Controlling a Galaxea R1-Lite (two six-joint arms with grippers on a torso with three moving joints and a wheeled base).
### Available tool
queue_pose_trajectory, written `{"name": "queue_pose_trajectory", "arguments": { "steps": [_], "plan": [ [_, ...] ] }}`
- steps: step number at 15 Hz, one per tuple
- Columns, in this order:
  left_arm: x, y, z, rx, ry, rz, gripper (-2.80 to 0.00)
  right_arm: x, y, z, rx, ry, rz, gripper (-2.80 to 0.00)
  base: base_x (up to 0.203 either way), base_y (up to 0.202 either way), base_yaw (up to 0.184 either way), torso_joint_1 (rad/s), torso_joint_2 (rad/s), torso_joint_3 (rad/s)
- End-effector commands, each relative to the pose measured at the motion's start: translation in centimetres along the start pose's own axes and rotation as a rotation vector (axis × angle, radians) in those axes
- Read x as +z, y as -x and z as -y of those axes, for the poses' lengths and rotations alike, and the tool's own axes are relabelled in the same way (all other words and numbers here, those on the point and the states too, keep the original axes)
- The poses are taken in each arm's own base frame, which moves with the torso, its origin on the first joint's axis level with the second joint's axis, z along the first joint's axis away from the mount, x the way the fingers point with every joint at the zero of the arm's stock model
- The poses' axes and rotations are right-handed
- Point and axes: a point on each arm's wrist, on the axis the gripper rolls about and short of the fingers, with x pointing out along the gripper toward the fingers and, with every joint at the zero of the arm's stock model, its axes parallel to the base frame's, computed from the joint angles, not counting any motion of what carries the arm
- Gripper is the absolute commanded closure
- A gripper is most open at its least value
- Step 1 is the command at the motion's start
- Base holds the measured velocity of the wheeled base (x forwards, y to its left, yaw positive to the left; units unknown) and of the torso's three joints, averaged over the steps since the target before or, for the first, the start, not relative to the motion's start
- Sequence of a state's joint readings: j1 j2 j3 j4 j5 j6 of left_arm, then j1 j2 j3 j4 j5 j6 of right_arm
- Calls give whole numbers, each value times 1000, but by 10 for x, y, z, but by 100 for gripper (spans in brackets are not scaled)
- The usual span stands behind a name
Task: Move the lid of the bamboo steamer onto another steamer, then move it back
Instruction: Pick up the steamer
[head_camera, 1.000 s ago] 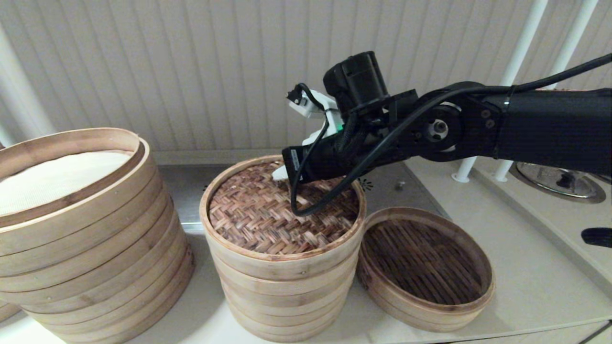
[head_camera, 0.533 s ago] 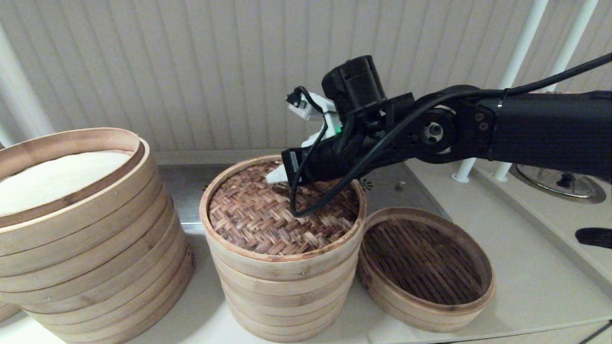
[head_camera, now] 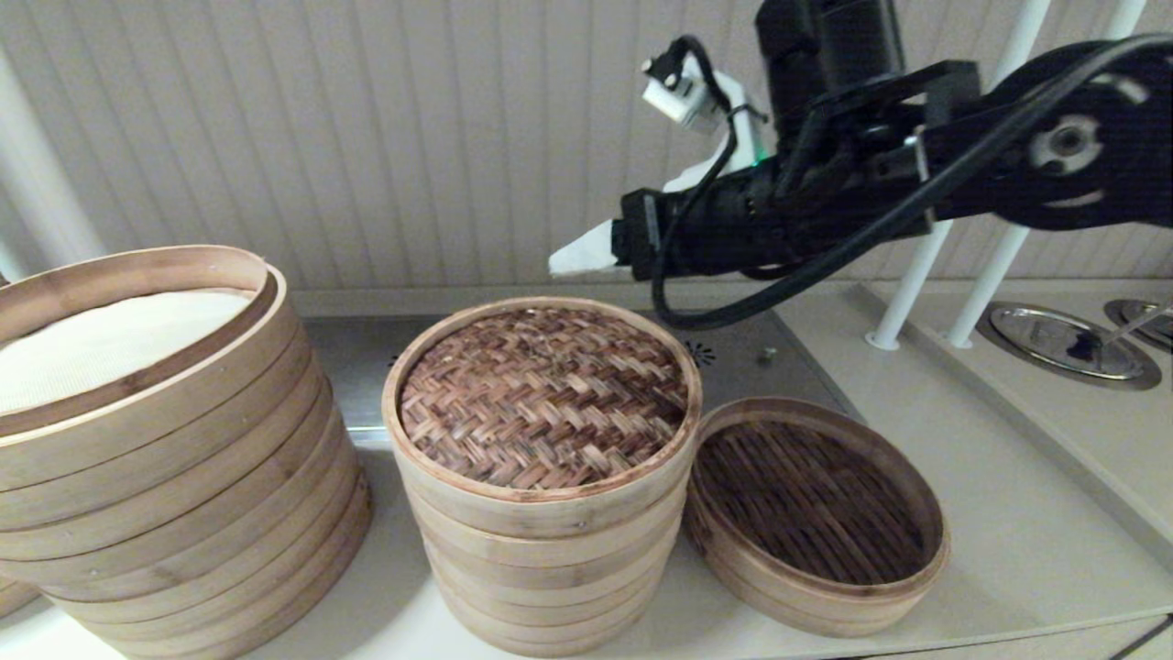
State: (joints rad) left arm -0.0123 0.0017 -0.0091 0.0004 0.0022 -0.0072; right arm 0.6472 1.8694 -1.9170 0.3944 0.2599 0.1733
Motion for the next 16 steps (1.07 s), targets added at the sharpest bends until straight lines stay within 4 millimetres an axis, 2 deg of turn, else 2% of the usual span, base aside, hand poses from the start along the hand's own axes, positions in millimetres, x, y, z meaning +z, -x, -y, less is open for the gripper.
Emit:
{"name": "queue_pose_trajectory", "arguments": {
  "steps": [1, 2, 3, 5, 7, 9, 12, 16],
  "plan": [
    [0, 0, 0, 1, 0, 1, 0, 12, 61, 1, -63, -1, 88, -280, 0, 0, 0, 0, 0, 0],
    [0, 0, 0, 1, 0, 1, 0, 6, 79, 7, -108, -14, 90, -280, 0, 0, 0, 0, 0, 0],
    [0, 0, 0, 1, 0, 1, 0, 0, 98, 15, -157, -29, 97, 0, 0, 0, 0, 0, 0, 0],
    [0, 0, 0, 1, 0, 1, 0, -14, 145, 31, -288, -64, 132, 0, 0, 0, 0, 0, 0, 0],
    [0, 0, 0, 1, 0, 1, 0, -35, 187, 32, -386, -79, 160, 0, 0, 0, 0, 0, 0, 0],
    [0, 0, 0, 1, 0, 1, 0, -65, 224, 33, -526, -94, 173, 0, 0, 0, 0, 0, 0, 0],
    [0, 0, 0, -1, 2, 1, 0, -120, 259, 14, -660, -64, 180, 0, 0, 0, 0, 0, 0, 0],
    [0, 0, 0, 1, 0, 1, 0, -203, 275, -14, -737, -26, 223, 0, 0, 0, 0, 0, 0, 0]
  ]
}}
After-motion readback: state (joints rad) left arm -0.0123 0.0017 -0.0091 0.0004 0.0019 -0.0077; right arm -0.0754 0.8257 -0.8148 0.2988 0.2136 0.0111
